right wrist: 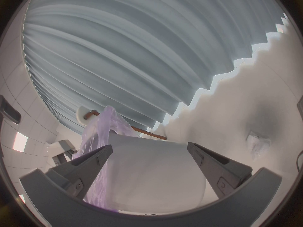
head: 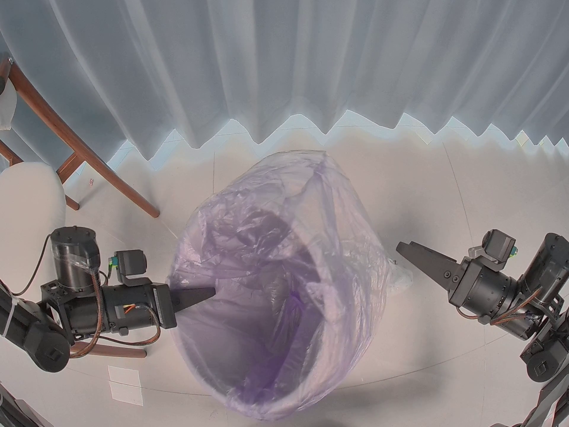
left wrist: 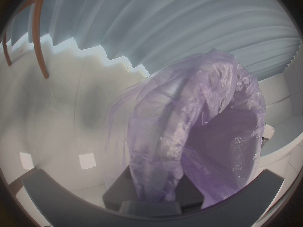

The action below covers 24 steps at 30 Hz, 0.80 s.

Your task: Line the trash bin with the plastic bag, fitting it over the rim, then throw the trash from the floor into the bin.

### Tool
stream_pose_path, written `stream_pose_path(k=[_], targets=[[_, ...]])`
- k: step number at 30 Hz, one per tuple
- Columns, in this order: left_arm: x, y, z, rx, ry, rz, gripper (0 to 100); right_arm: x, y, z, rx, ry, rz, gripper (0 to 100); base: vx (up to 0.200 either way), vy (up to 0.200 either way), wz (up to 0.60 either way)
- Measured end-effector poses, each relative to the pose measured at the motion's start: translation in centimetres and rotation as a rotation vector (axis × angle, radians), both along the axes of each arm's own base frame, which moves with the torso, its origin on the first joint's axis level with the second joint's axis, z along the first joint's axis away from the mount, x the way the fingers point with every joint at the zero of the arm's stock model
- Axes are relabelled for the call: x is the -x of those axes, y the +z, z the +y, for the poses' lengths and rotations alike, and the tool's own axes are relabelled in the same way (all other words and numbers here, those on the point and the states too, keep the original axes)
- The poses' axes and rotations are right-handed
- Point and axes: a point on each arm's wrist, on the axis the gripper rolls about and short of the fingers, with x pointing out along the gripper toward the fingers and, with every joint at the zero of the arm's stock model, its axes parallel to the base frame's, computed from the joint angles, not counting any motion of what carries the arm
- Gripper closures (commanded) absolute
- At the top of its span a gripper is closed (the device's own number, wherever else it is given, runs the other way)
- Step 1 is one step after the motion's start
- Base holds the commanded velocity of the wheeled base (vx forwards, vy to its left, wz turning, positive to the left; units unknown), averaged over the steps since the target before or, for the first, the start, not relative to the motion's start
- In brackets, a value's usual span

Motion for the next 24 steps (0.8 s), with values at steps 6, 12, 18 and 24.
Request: stream_pose_path(k=[6,12,18,24], targets=[[0.9,-1.4,1.3,0.021,-0.012,-0.005,100,1.0,1.5,-0.6,-0.053,0.042,-0.028,0,0.000,0.000,0.00],[0.8,-2.8,1.2,0.017,-0.008,0.025,100,2.6,2.6,-0.3,-0.115,0.120,-0.028,0,0.000,0.000,0.00],[0.9,-3.8,0.9,0.011,-0.022,0.052,100,3.0,2.4,0.2,-0.117,0.153,-0.010,0,0.000,0.000,0.00],[1.1,-3.9,0.6,0.017,-0.035,0.031,100,2.6,1.4,0.6,-0.088,0.156,0.029,0,0.000,0.000,0.00]])
